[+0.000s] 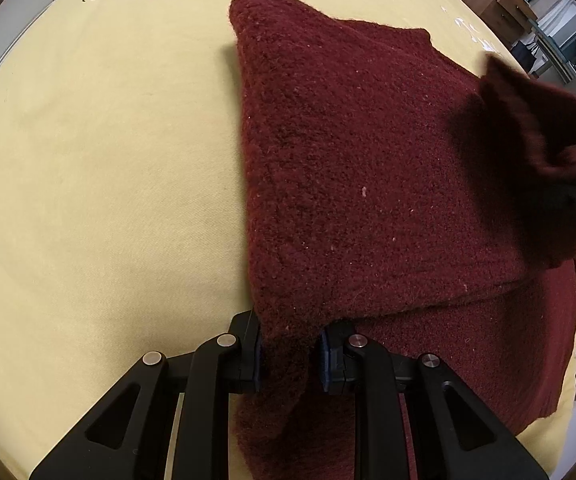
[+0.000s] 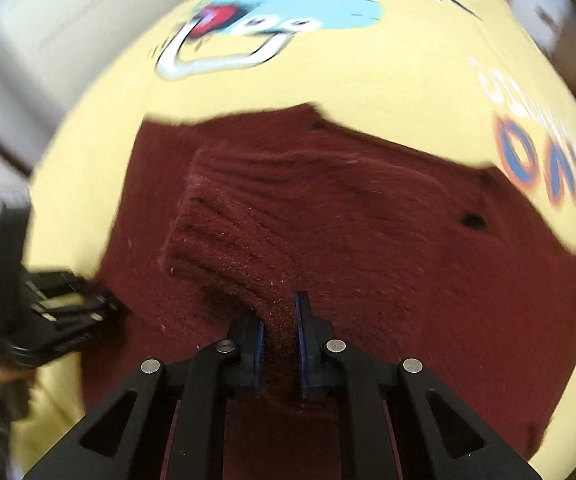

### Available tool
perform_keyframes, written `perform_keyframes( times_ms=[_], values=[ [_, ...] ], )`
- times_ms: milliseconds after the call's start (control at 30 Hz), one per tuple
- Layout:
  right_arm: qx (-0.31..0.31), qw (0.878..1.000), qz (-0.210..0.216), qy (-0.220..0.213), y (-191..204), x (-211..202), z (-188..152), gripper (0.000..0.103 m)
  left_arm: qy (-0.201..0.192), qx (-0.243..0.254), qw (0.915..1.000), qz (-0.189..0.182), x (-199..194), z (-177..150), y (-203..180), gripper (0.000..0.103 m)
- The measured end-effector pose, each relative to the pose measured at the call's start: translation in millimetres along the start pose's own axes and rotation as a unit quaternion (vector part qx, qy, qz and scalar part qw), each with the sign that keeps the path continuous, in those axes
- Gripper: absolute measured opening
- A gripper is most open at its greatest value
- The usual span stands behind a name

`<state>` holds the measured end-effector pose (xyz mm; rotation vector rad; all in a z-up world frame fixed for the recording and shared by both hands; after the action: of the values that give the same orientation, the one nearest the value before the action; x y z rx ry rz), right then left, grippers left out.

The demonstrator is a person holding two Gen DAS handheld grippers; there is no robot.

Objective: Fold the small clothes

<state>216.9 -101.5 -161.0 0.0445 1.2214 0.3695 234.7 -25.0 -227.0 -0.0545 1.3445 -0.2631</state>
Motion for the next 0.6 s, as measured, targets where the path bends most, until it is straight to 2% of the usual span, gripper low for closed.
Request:
perform_keyframes(
  times_ms=[67, 233, 333, 433, 600],
  values=[
    [0.037, 0.999, 0.013, -0.016, -17.1, -20.5, -1.7, 0.013, 0.000, -0.001, 1.0000, -0.002, 0.4, -0.7, 0.6, 0.018],
    [0.085, 0.995, 0.001, -0.053, -70.0, -68.1, -12.8, 0.013, 0.004, 0.007, 1.0000, 0.005, 1.2, -3.8, 1.5, 0.018],
    [0.118, 0.991, -0.010, -0.064, -108.1, -82.8, -22.3, 0.013, 0.005, 0.007, 0.9999, 0.008, 2.9, -1.4, -1.0, 0.018],
    [0.147, 0.987, -0.023, -0.066, -140.3, -87.7, -35.8, 0.013, 0.004, 0.005, 0.9999, 0.010, 3.8, -0.6, -1.5, 0.018],
    [0.195, 0.980, -0.035, -0.034, -184.0, -64.0, -70.2, 0.012, 0.008, 0.009, 0.9998, 0.018, 1.9, 0.1, -2.0, 0.018]
  ],
)
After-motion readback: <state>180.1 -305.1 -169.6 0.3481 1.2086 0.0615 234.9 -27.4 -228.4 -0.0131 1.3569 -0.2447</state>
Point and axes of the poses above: each gripper's, at about its wrist camera, not at the fingertips, and x roughly the way its jaws point, y to its left, z to its top, the point moved 7 cm from there along x, roughly the way its jaws point, and after that the axes turned 3 degrees about x, right-handed, at the moved point
